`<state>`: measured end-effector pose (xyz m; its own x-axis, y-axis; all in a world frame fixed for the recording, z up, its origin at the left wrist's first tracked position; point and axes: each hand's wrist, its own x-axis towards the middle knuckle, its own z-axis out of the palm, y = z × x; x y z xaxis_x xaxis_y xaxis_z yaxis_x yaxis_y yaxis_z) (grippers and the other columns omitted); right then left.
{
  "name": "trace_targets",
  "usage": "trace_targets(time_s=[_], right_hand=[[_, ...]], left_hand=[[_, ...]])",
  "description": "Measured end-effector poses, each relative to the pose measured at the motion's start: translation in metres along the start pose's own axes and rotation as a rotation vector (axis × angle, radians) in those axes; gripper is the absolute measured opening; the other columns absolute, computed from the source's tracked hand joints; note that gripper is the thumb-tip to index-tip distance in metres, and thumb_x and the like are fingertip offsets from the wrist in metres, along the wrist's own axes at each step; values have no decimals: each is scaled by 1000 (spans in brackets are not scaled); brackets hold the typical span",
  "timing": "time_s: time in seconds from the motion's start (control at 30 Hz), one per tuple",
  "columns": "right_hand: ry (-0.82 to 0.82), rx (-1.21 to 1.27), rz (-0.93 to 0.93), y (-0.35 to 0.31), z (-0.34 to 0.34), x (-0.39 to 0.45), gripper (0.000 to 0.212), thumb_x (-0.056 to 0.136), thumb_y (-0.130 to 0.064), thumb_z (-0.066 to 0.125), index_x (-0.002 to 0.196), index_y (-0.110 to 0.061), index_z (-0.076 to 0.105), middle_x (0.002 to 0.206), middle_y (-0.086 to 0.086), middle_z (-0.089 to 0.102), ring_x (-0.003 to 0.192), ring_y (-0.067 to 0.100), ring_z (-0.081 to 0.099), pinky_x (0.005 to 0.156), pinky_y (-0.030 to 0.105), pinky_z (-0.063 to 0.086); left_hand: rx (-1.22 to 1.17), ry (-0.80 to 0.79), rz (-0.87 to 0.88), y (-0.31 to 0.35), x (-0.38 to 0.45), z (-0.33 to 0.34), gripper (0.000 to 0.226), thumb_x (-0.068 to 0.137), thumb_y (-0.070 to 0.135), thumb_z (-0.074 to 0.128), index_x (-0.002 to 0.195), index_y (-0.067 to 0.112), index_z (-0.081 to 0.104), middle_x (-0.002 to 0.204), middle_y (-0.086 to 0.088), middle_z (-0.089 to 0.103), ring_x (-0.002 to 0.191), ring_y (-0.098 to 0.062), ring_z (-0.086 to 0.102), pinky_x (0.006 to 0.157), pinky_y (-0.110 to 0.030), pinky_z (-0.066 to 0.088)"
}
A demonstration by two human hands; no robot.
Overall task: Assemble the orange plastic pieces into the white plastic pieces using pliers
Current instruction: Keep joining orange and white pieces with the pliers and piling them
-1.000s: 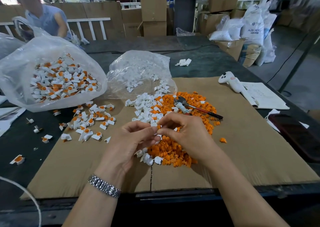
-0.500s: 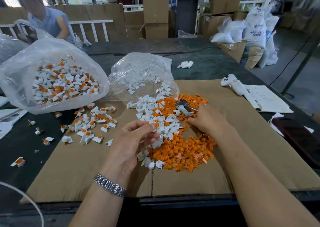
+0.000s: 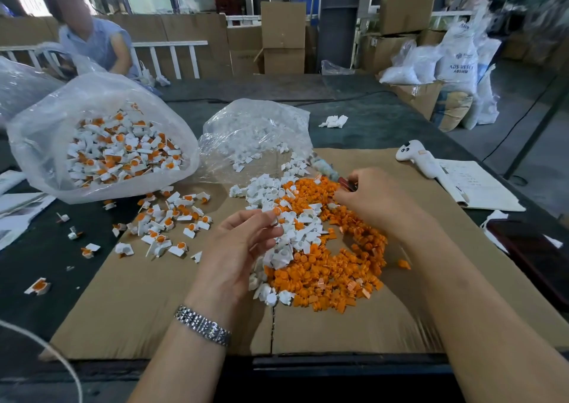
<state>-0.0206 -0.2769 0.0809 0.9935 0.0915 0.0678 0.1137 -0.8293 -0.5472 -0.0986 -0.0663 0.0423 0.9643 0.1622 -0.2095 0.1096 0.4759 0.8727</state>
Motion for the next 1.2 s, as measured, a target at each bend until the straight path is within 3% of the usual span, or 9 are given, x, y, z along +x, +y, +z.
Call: trace_targets(time_s=[0.1,0.17,0.2,0.27,0.47,0.6,0.9,1.07,1.2], right_hand=[[-195,241,-15,-15,-11,-22,26,100,-32,58,95,-9,69,62,2,62,45,1,57,45,14,44],[-398,328,-1,-23,-13,-35,31,102,-37,55,97,-8,68,73,5,74,69,19,73,70,33,60],[-463,315,-14,-26,-12,-41,33,102,-38,53,98,-8,68,80,5,76,79,24,74,79,41,57],[-526,294,-60,-32,-9,-49,35,104,-38,49,97,-8,65,87,2,77,83,20,73,80,40,52],[-518,264,-98,-44,-7,-60,36,105,-41,45,93,-12,64,89,4,76,90,23,72,78,34,50],[-502,216,-99,-46,-4,-63,38,105,-43,44,94,-13,64,84,2,75,76,14,70,58,17,45],[-568,220,-118,-44,-2,-66,42,106,-42,43,108,-5,62,91,1,77,92,23,71,84,42,54],[-547,234,-126,-43,3,-64,34,106,-41,42,94,-13,58,74,-5,69,63,3,64,65,24,47],[-475,172,-167,-46,10,-66,43,106,-43,43,75,-16,56,56,-7,58,46,3,53,51,20,44]], left_hand=[[-54,-3,41,2,1,0,25,67,13,84,89,8,73,85,-8,78,72,-14,75,55,-18,55],[-88,-5,72,4,1,2,18,71,13,83,86,10,74,85,-6,77,73,-13,75,55,-16,54],[-101,-3,85,5,1,3,16,73,13,83,86,11,73,83,-5,77,72,-12,74,55,-16,54],[-126,9,100,7,1,6,12,80,10,81,86,12,71,81,-3,76,72,-12,74,54,-15,53],[-83,91,144,9,-2,7,9,87,8,78,88,13,70,80,-3,76,71,-10,74,54,-15,51],[-37,137,170,8,-2,8,9,87,7,78,88,12,71,80,-5,76,72,-12,74,54,-16,51],[-17,172,157,7,1,7,11,88,6,77,86,13,69,85,-8,78,72,-13,74,53,-16,50],[16,180,150,6,2,6,12,87,3,77,82,11,70,82,-10,78,67,-12,73,50,-16,50],[21,186,123,4,3,4,11,87,0,76,81,7,70,78,-13,77,65,-12,73,51,-17,52]])
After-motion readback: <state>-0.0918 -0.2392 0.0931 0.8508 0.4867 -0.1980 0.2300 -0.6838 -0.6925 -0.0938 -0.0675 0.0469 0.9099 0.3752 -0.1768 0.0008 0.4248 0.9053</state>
